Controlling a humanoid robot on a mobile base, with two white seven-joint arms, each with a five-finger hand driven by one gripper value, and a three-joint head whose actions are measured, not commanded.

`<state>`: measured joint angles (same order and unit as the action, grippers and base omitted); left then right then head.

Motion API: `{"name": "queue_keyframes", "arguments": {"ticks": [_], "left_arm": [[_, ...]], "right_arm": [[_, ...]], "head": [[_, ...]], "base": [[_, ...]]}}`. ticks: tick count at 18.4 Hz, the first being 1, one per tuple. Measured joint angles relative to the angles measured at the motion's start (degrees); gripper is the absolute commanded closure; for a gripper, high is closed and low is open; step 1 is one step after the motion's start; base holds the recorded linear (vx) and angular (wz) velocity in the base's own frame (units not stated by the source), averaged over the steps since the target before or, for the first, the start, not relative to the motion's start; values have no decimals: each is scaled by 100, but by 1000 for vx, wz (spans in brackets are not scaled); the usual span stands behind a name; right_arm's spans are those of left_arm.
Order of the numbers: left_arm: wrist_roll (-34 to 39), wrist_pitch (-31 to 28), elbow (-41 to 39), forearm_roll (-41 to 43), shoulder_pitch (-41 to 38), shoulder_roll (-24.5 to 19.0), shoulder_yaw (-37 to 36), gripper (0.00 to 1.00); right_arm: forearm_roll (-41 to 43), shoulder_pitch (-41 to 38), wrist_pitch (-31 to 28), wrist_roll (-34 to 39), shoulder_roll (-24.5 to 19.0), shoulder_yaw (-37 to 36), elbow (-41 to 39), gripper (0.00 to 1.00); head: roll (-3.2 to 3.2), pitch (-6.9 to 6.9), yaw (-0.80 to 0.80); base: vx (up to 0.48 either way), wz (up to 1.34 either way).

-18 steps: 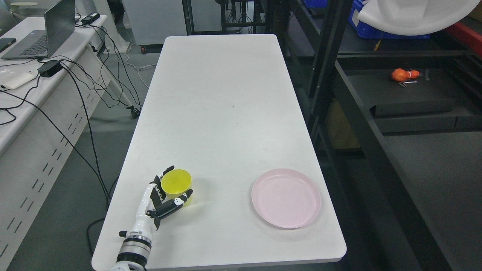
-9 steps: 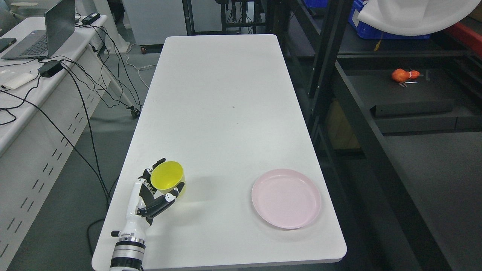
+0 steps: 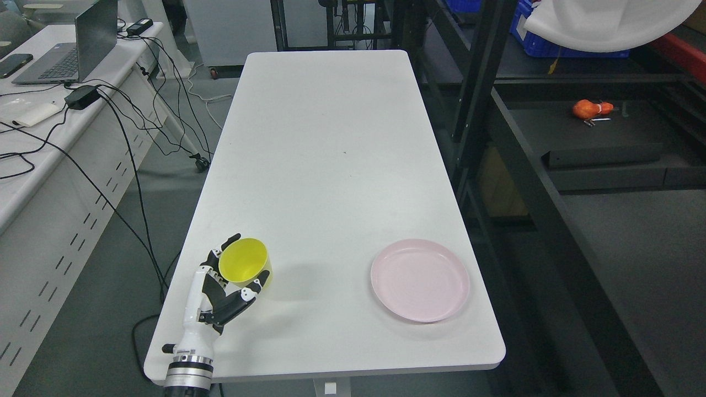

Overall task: Place yellow IKEA cup on middle right shelf
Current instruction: 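Lift the yellow cup with the left hand while turning toward the shelf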

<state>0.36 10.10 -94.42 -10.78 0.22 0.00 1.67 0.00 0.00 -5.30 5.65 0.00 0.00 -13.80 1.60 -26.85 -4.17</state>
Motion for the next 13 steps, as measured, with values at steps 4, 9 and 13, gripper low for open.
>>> {"name": "queue_keyframes", "arguments": {"ticks": [4,9,13], "left_arm": [[3,9,-23,-7,-12,0,-57,99],[3,102,-84,-10,-18,0,-124,99],[3,122,-156,-11,-21,0,-209,100]], "right_arm": [[0,-1,0,0,0,0,0,1],[0,-1,0,0,0,0,0,1],[0,-1,0,0,0,0,0,1]], "head": [[0,0,0],[0,0,0],[0,0,0]], "base": [[-140,-5],[-146,19],[-149,164]]}}
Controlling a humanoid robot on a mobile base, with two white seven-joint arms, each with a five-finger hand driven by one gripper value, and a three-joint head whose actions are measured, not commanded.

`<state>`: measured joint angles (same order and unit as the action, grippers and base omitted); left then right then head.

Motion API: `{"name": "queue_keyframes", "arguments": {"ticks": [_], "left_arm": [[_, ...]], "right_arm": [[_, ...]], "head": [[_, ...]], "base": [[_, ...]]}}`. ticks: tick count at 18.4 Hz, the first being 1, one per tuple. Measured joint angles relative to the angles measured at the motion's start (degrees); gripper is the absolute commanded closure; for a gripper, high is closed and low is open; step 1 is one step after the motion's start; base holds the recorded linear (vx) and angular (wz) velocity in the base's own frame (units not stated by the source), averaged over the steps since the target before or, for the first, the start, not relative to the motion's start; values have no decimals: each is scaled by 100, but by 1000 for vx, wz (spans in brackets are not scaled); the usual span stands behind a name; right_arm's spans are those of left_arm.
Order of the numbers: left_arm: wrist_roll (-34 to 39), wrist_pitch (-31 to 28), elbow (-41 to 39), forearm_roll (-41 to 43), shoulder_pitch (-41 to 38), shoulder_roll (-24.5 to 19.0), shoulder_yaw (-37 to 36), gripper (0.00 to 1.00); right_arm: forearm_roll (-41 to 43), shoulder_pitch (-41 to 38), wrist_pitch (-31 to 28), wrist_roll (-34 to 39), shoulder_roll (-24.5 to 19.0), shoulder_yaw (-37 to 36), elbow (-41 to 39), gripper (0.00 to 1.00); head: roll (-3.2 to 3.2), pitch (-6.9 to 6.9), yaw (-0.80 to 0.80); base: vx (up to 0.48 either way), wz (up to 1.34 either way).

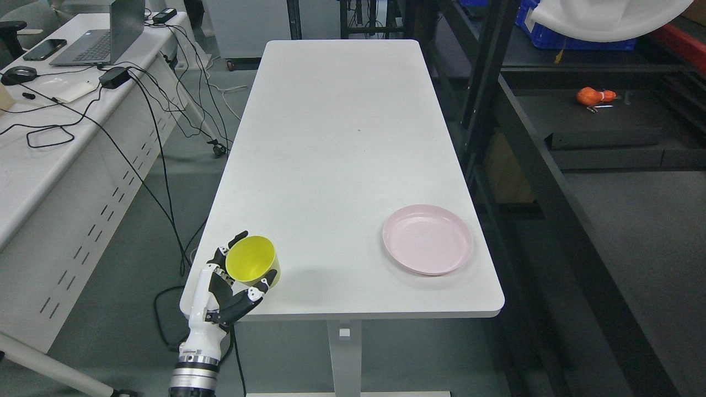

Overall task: Place yellow IKEA cup on middle right shelf
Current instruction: 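Lift the yellow cup with the left hand while turning toward the shelf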

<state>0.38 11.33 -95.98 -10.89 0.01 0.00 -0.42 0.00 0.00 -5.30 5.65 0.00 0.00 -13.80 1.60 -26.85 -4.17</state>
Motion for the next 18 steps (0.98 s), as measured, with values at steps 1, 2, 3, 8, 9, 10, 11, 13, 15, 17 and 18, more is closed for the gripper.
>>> {"name": "queue_keyframes", "arguments": {"ticks": [1,2,3,8,9,10,11,13,15,17,18], "left_arm": [[0,27,-23,0,0,0,-17,100],[0,67,-45,0,-1,0,-37,100],[0,87,-65,0,-1,0,-54,100],[0,204,-193,-1,-1,0,-185,100],[0,257,-223,-1,-1,0,-226,100],[0,272,-244,-1,-1,0,-257,100],[0,295,-267,-1,-1,0,-295,99],[0,361,-308,-1,-1,0,-380,99],[0,387,-341,-1,-1,0,-463,99],[0,415,-372,-1,-1,0,-549,99],[0,416,-386,-1,-1,0,-586,99]], "right_arm": [[0,0,0,0,0,0,0,1],[0,0,0,0,0,0,0,1],[0,0,0,0,0,0,0,1],[0,1,0,0,0,0,0,1],[0,0,0,0,0,0,0,1],[0,0,0,0,0,0,0,0],[0,0,0,0,0,0,0,1],[0,1,0,0,0,0,0,1],[0,0,0,0,0,0,0,1],[0,0,0,0,0,0,0,1],[0,0,0,0,0,0,0,1]], "head": [[0,0,0],[0,0,0],[0,0,0],[0,0,0],[0,0,0],[0,0,0],[0,0,0],[0,0,0],[0,0,0],[0,0,0],[0,0,0]], "base": [[-163,154],[-163,154],[-157,105],[-180,-7],[-168,-84],[-173,-138],[-173,-138],[-179,-172],[-135,-179],[-177,-234],[-157,-242]]}}
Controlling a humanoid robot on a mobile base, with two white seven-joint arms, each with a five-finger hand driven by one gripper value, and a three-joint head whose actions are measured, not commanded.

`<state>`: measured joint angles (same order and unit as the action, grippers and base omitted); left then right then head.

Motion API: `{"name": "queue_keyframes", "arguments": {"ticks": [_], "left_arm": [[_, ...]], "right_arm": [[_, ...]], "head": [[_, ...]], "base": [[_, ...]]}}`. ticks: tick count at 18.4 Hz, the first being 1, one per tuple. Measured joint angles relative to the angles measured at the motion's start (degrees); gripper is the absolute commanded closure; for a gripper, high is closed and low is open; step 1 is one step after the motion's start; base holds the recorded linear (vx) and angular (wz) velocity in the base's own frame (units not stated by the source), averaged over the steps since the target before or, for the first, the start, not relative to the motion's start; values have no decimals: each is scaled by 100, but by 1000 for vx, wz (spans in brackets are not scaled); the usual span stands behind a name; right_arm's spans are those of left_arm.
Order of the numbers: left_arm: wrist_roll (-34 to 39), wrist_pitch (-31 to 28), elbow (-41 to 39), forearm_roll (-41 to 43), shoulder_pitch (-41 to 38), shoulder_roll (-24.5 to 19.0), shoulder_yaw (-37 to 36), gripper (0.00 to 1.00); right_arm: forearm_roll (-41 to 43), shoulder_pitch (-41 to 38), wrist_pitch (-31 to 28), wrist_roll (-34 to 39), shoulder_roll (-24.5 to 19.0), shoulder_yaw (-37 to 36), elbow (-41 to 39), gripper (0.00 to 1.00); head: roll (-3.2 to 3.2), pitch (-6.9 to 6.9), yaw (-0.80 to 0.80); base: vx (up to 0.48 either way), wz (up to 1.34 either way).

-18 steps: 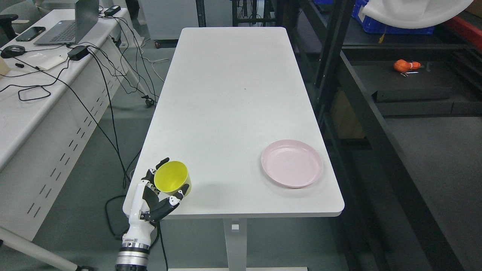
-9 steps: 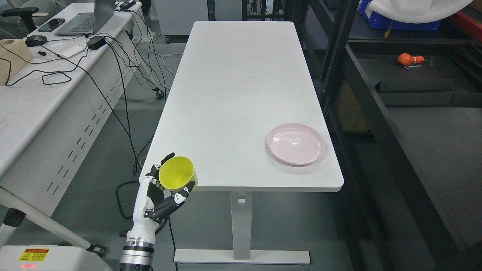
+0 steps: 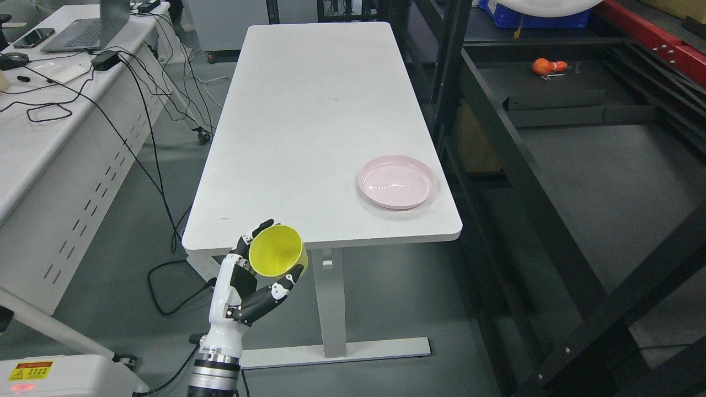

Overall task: Place yellow IKEA cup on middle right shelf
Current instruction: 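Lift the yellow cup with the left hand while turning toward the shelf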

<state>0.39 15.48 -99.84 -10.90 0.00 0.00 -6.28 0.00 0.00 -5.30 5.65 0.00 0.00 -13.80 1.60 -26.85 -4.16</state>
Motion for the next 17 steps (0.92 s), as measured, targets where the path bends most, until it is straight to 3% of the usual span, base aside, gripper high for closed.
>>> {"name": "queue_keyframes", "arguments": {"ticks": [17], "left_arm": [[5,128,-107,0,0,0,-556,99]], "right_arm": [[0,0,0,0,0,0,0,1]], "head": [[0,0,0]], "base": [[-150,-312]]}}
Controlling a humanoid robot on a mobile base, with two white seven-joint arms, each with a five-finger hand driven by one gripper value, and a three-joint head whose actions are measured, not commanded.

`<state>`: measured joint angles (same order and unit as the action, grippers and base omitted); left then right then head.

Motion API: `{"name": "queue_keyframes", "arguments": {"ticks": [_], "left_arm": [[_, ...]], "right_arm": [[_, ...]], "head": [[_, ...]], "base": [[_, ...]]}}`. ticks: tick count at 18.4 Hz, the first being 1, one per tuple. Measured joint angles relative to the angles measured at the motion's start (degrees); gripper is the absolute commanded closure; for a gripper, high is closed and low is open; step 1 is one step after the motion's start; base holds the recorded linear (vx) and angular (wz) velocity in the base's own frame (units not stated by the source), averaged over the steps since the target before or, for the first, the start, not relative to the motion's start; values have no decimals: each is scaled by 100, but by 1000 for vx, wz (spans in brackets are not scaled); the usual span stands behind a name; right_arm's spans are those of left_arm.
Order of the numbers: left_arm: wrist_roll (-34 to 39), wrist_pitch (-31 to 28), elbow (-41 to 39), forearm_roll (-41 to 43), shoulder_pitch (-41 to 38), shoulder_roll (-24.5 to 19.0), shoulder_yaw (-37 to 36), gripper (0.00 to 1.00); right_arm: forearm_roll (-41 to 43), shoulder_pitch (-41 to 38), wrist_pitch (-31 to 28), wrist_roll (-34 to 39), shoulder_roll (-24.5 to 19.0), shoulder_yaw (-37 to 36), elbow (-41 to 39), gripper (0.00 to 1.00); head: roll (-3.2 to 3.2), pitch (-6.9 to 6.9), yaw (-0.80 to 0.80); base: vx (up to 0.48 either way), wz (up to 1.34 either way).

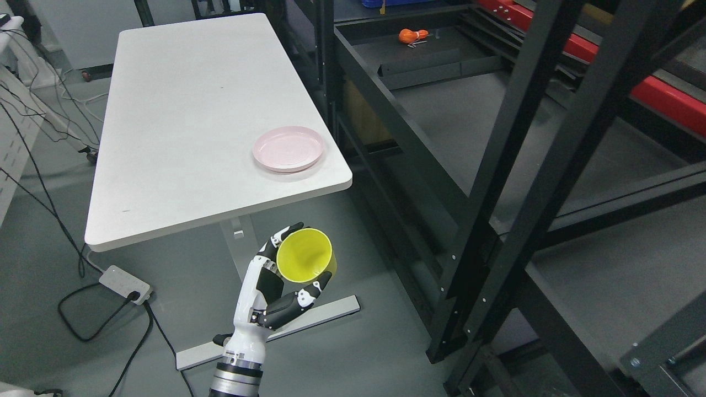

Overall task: Place yellow IKEA cup on middle right shelf
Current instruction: 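Lift the yellow cup with the left hand while turning toward the shelf, then raise the yellow cup with the left hand up to the shelf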

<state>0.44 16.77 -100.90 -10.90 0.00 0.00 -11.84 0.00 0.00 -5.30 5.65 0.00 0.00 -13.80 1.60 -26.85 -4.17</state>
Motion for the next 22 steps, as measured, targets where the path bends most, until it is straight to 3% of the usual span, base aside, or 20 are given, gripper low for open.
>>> {"name": "queue_keyframes", "arguments": {"ticks": [22], "left_arm": [[-16,549,-34,0,255,0,-736,99]], "right_arm": [[0,0,0,0,0,0,0,1]], "head": [[0,1,0]], "base": [[-131,-422]]}}
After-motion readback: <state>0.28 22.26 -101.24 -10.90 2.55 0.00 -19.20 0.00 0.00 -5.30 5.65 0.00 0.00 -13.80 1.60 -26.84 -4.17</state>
